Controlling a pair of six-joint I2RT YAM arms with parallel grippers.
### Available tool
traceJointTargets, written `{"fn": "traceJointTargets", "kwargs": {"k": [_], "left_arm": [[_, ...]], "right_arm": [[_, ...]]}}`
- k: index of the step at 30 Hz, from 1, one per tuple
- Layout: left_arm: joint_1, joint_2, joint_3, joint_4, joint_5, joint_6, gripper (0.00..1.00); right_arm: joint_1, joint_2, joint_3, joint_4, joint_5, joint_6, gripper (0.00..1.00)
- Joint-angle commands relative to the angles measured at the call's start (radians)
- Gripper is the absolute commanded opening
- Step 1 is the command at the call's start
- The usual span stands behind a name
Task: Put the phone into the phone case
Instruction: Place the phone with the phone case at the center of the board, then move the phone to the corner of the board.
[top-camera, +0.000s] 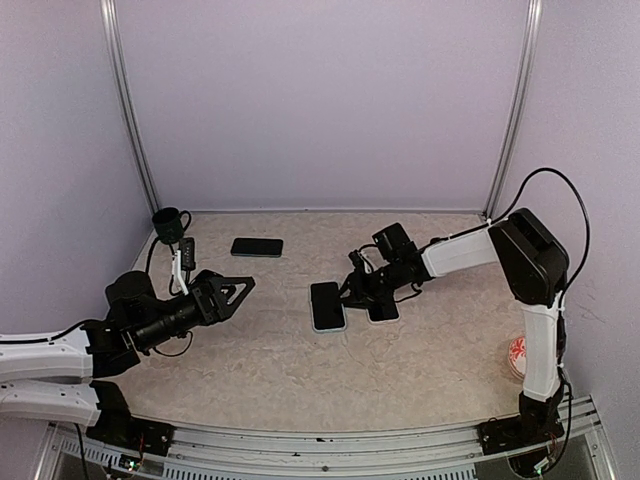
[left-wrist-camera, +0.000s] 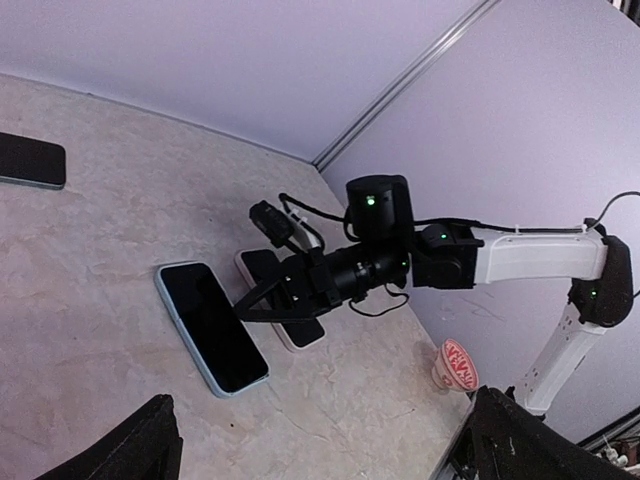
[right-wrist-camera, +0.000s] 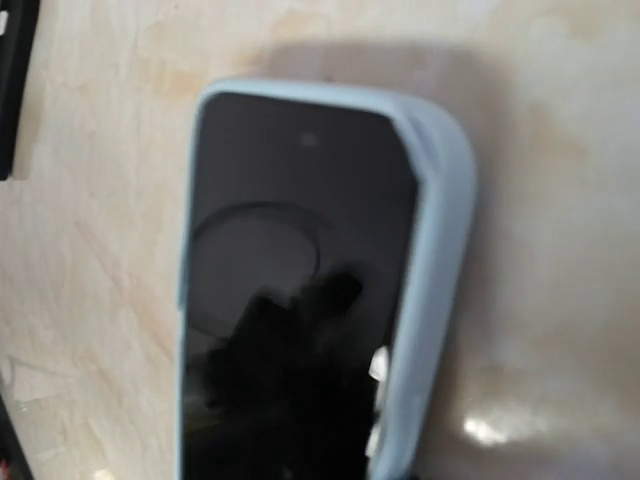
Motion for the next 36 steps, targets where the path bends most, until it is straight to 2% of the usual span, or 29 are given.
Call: {"fn": "traceJointTargets", "kwargs": {"k": [1, 8, 16, 25, 31, 36], "left_arm": [[0.02, 0.006, 0.041, -0.138, -0.121, -0.003, 0.99], [0.069, 0.042, 0.076, -0.223, -0.178, -0.009, 0.99], [0.242, 0.165, 0.181, -0.269, -0.096, 0.03, 0.99], [0.37, 0.493, 0.472, -0.315, -0.019, 0.113, 0.99], [0.453, 0.687, 0.647, -0.323, 0.017, 0.134, 0.99], [0.523, 0.864, 0.779, -0.311, 0.099, 0.12, 0.99]], "right_arm": [[0.004, -0.07, 0.043, -0.088, 0.077, -0.05, 0.37], [0.021, -0.118, 0.074, -0.163, 0.144, -0.101, 0.4], [0.067, -0.224, 0.053, -0.188, 0.209, -0.152, 0.4], [0.094, -0.387, -0.075, -0.168, 0.259, -0.186, 0.41], [0.094, -0.428, -0.102, -0.186, 0.312, -0.206, 0.44], [0.092, -0.408, -0.075, -0.185, 0.331, -0.227, 0.59]]}}
